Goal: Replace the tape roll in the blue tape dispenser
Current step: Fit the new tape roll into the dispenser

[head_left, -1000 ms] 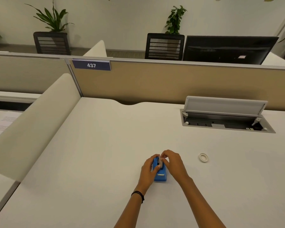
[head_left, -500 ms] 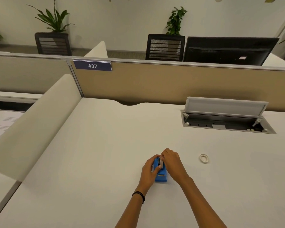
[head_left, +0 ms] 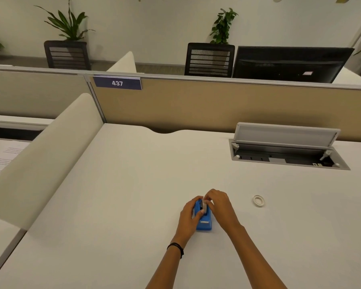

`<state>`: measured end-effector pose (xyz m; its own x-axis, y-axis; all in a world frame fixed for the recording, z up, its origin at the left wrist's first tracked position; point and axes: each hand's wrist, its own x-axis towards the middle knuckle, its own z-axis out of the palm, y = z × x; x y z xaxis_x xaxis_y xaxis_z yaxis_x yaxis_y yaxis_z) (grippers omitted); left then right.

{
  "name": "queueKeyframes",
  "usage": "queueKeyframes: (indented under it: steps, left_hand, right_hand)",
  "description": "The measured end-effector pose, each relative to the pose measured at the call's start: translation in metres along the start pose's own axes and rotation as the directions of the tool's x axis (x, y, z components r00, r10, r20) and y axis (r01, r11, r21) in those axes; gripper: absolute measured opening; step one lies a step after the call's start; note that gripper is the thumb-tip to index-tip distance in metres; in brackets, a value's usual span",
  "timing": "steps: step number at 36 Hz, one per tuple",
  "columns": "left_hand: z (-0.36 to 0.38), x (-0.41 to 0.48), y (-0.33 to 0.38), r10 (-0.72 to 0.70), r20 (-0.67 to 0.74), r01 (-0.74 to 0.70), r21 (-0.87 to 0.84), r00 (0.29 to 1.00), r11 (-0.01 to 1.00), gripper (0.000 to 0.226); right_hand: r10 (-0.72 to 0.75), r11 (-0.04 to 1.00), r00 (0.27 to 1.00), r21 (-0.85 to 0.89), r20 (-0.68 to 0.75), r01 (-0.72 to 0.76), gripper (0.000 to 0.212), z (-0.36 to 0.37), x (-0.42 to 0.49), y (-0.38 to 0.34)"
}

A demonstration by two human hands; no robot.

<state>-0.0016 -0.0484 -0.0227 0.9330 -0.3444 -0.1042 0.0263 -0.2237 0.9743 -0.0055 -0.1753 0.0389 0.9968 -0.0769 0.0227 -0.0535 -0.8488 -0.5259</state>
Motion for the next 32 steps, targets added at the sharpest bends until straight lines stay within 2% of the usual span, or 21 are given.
queueKeyframes:
  steps: [2,6,9,10,13,17,21,25,27,29,32]
  left_hand:
    - [0.000,0.000,-0.001,0.007,0.000,-0.007,0.001,1.000,1.000,0.037]
    - [0.000,0.000,-0.002,0.015,0.003,-0.015,-0.004,1.000,1.000,0.039]
    - [0.000,0.000,-0.002,0.021,0.000,-0.021,-0.007,1.000,1.000,0.039]
    - [0.000,0.000,-0.002,0.023,-0.001,-0.023,-0.007,1.000,1.000,0.038]
    - [0.000,0.000,-0.001,0.020,-0.003,-0.020,-0.003,1.000,1.000,0.038]
    - [-0.001,0.000,-0.002,0.019,0.001,-0.019,0.001,1.000,1.000,0.036]
    - [-0.001,0.001,-0.002,0.027,0.007,-0.027,0.001,1.000,1.000,0.037]
    - [0.001,0.001,-0.003,0.014,-0.001,-0.014,0.004,1.000,1.000,0.037]
    - [0.001,0.000,-0.002,0.009,0.001,-0.009,0.001,1.000,1.000,0.038]
    - [0.000,0.000,-0.002,0.007,0.002,-0.007,-0.002,1.000,1.000,0.037]
    - [0.000,0.000,-0.002,0.000,0.002,0.000,-0.006,1.000,1.000,0.037]
  right_hand:
    - [-0.037,0.995,0.998,-0.092,0.043,0.041,0.010,-0.002,0.003,-0.003]
    - [-0.025,0.974,0.993,-0.220,0.114,0.050,0.034,0.007,0.003,0.005]
    - [-0.004,0.977,0.991,-0.212,0.133,0.032,0.042,0.009,0.000,0.007]
    - [-0.007,0.976,0.991,-0.213,0.131,0.035,0.040,0.006,0.000,0.004]
    - [0.030,0.999,0.996,-0.043,0.085,-0.027,0.017,0.006,0.000,0.004]
    - [-0.015,0.999,1.000,-0.040,0.013,0.015,0.017,0.009,-0.004,0.008]
    - [-0.007,0.999,0.999,-0.046,0.042,0.009,0.017,0.003,0.003,0.002]
    - [-0.058,0.981,0.995,-0.180,0.079,0.071,0.009,0.006,0.006,0.004]
    - [-0.044,0.969,0.990,-0.236,0.134,0.075,0.028,0.011,0.005,0.008]
    - [-0.051,0.953,0.993,-0.294,0.107,0.081,0.035,0.012,0.004,0.008]
    - [-0.091,0.951,0.991,-0.288,0.094,0.115,0.020,0.006,-0.003,-0.002]
